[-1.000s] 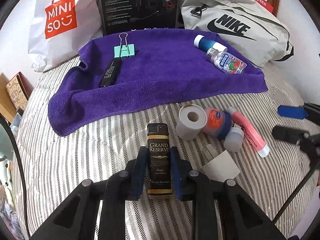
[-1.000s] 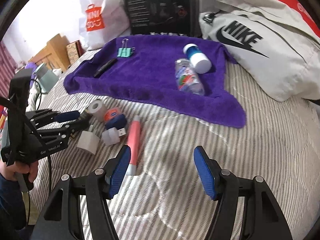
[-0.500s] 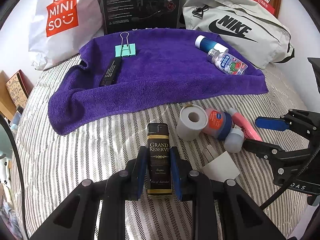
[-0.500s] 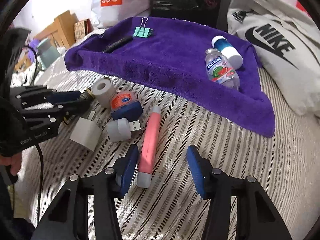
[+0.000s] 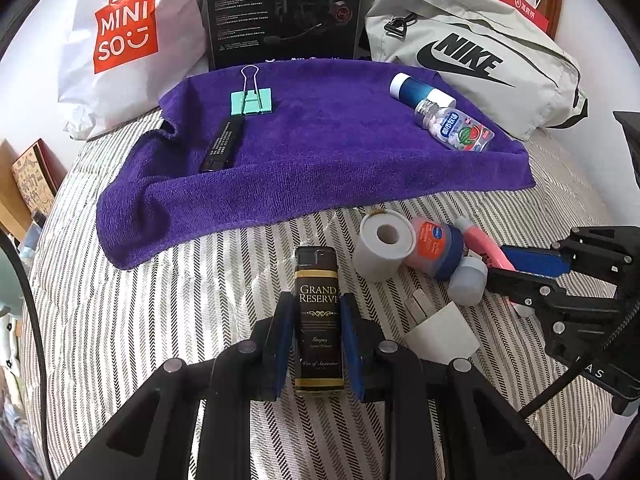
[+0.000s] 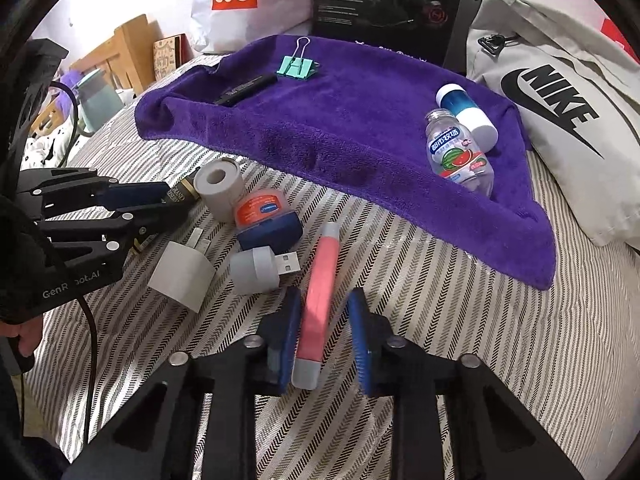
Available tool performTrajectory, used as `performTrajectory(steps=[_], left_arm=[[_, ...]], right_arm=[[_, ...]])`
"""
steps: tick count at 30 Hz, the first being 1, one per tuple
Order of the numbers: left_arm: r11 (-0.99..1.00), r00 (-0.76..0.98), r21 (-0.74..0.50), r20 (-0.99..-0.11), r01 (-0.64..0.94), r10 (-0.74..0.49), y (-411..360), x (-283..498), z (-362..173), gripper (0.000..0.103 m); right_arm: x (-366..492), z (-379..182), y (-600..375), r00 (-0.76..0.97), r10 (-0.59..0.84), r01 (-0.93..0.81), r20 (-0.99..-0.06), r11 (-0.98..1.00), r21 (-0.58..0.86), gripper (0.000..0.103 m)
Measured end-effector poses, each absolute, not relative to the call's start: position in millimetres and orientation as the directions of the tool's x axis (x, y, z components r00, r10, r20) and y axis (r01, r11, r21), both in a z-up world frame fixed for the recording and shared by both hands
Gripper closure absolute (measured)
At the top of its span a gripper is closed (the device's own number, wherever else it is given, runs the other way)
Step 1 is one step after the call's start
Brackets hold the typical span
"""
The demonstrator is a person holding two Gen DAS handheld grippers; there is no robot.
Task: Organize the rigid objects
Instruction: 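Grasp the gold-labelled bottle with the left tool while the right tool grasps the pink tube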
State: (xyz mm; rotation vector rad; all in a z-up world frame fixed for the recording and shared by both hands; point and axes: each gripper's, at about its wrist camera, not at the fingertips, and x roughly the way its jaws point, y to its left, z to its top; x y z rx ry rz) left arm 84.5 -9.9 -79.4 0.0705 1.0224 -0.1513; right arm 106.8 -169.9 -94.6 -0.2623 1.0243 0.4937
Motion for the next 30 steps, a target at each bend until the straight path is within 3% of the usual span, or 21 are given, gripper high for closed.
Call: performTrajectory(steps=[5, 30], left_arm=[[0.988, 0.511, -0.011, -0.855, 0.156, -0.090, -10, 85, -79, 0.080], [0.987, 0.504, 0.016, -0.861, 0.161, -0.068, -14, 86, -80, 0.080]], right_arm=[[105, -94, -169, 0.422, 0.264, -0.514, -0.868, 0.858, 0.011, 0.090], [96, -97, -221, 0.452, 0.232, -0.431, -0.861, 0.902, 0.018, 0.090]])
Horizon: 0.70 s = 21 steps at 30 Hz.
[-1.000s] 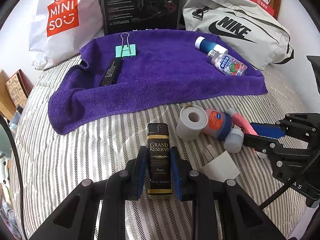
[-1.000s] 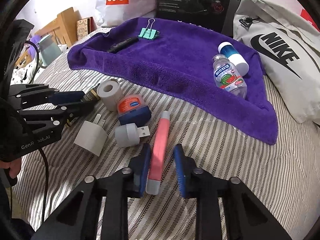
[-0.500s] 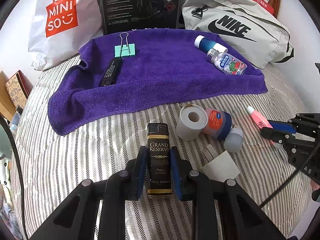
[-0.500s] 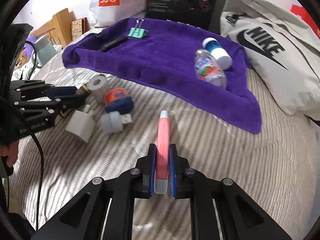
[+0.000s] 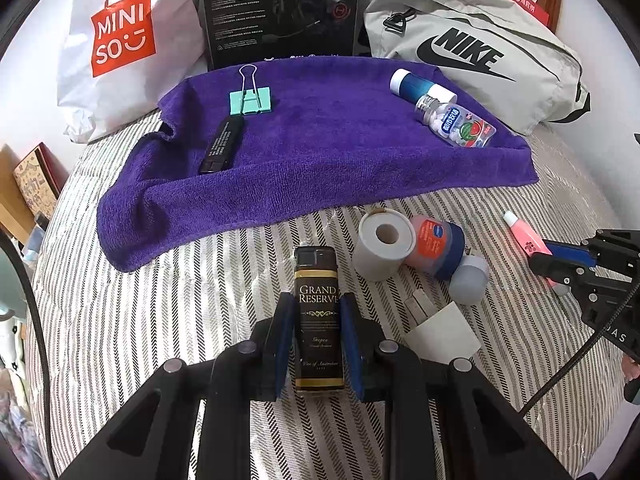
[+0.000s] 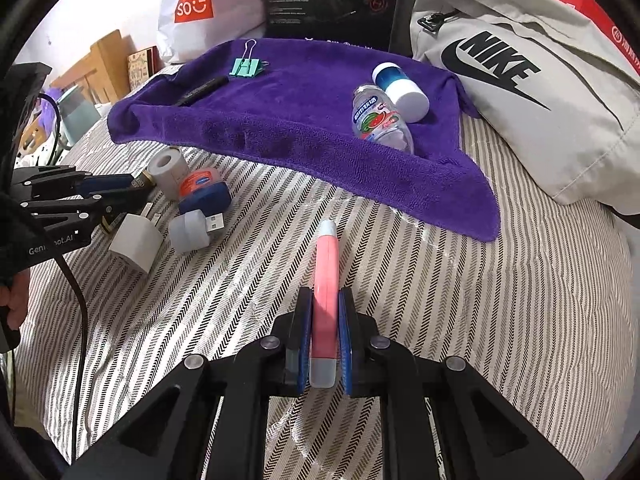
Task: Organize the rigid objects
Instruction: 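Grasp the gold-labelled bottle with the left tool while the right tool grasps the pink tube, then carry the bottle and pink tube onto the purple towel and open both tools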
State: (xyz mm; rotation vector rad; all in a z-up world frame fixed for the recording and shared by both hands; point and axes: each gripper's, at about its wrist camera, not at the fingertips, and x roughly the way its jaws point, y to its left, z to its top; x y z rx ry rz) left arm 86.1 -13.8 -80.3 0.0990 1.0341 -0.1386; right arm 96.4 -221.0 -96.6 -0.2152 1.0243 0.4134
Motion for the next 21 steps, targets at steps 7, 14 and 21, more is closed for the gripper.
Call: performTrajectory(steps=[7, 14, 21], left_arm=[[0.987, 0.501, -0.001, -0.862, 0.160, -0.082, -12, 88, -79, 0.080], [0.989, 0.499, -0.054, -0.859, 0.140, -0.117, 2, 88, -76, 0.080], [0.990, 0.514, -0.077, -0.848, 0.118, -0.128, 15, 87, -64, 0.080]], right_arm=[[97, -96, -221, 0.446, 0.239, -0.433, -0.862, 0.901, 0.025, 0.090], [97, -92, -222, 0.440, 0.243, -0.438, -0.865, 0.898, 0.030, 0.091], [101, -80, -224, 0.451, 0.276, -0.441, -0.849, 0.896, 0.057, 0.091]])
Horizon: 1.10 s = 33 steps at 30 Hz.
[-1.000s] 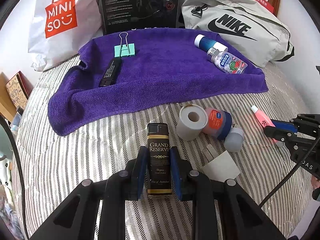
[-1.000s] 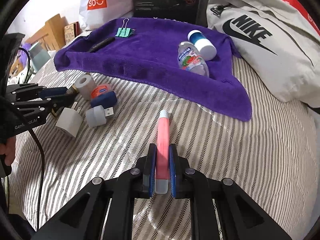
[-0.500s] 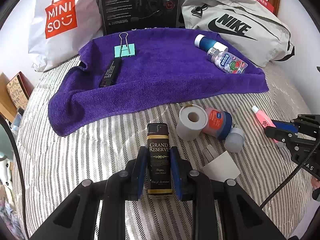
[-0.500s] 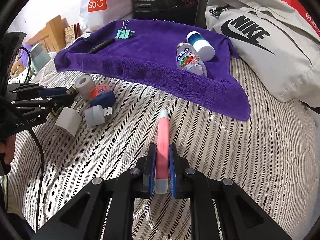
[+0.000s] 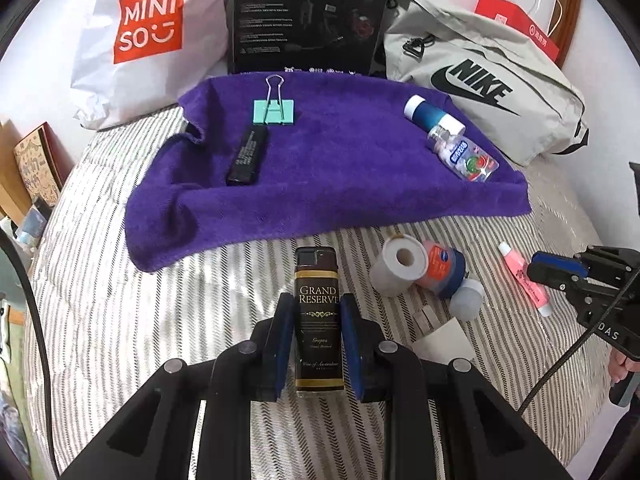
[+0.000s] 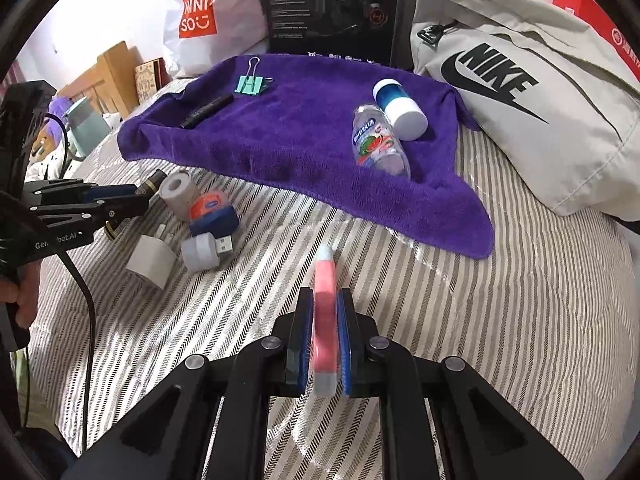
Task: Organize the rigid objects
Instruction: 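Carry the bottle and pink tube onto the purple towel and open both tools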
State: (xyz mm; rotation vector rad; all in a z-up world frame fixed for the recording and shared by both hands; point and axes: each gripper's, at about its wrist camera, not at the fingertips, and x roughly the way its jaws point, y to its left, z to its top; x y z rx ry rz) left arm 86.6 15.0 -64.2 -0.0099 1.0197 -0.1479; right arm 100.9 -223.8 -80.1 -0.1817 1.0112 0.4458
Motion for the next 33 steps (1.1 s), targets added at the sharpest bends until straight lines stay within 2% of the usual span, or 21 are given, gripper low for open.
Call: performTrajectory(steps=[11, 23, 33], left_arm=[[0.991, 0.499, -0.083, -0.857, 0.107, -0.125, 20, 86, -69, 0.080], [0.990, 0.493, -0.094, -0.860, 0.108, -0.135, 20, 85, -72, 0.080], [0.989, 0.526, -0.101, -0.839, 0.105, -0.141, 27, 86, -52, 0.080]], right_arm=[[102, -87, -233, 0.423, 0.314, -0.442, -0.850, 0.890, 0.109, 0.092], [104, -100, -226, 0.409, 0.299, -0.447, -0.862, 0.889, 0.096, 0.091], [103, -82, -229, 0.412, 0.323, -0.466, -0.852, 0.878, 0.108, 0.091]])
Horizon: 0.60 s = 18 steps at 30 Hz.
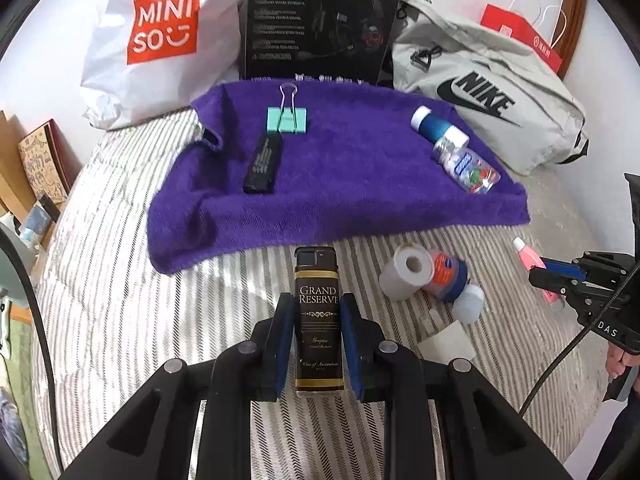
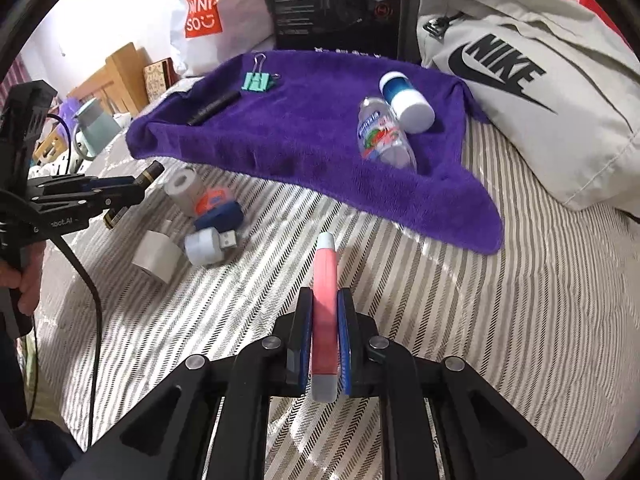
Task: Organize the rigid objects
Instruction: 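Carry the bottle and pink tube onto the purple towel and open both tools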
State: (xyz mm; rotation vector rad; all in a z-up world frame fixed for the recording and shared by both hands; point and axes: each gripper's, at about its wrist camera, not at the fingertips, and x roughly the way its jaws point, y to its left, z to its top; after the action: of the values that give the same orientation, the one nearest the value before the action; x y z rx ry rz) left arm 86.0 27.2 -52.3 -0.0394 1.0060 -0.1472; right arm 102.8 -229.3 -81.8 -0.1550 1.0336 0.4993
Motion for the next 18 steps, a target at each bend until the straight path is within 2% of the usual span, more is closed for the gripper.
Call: performTrajectory(steps=[18], left_arm=[[0.988, 0.545, -0.093, -0.826, 0.120, -0.144, 35, 147, -21, 0.080]], right_arm=[[158, -37, -211, 0.439, 0.410, -0.514, -0.800, 0.844, 0.150, 0.091]])
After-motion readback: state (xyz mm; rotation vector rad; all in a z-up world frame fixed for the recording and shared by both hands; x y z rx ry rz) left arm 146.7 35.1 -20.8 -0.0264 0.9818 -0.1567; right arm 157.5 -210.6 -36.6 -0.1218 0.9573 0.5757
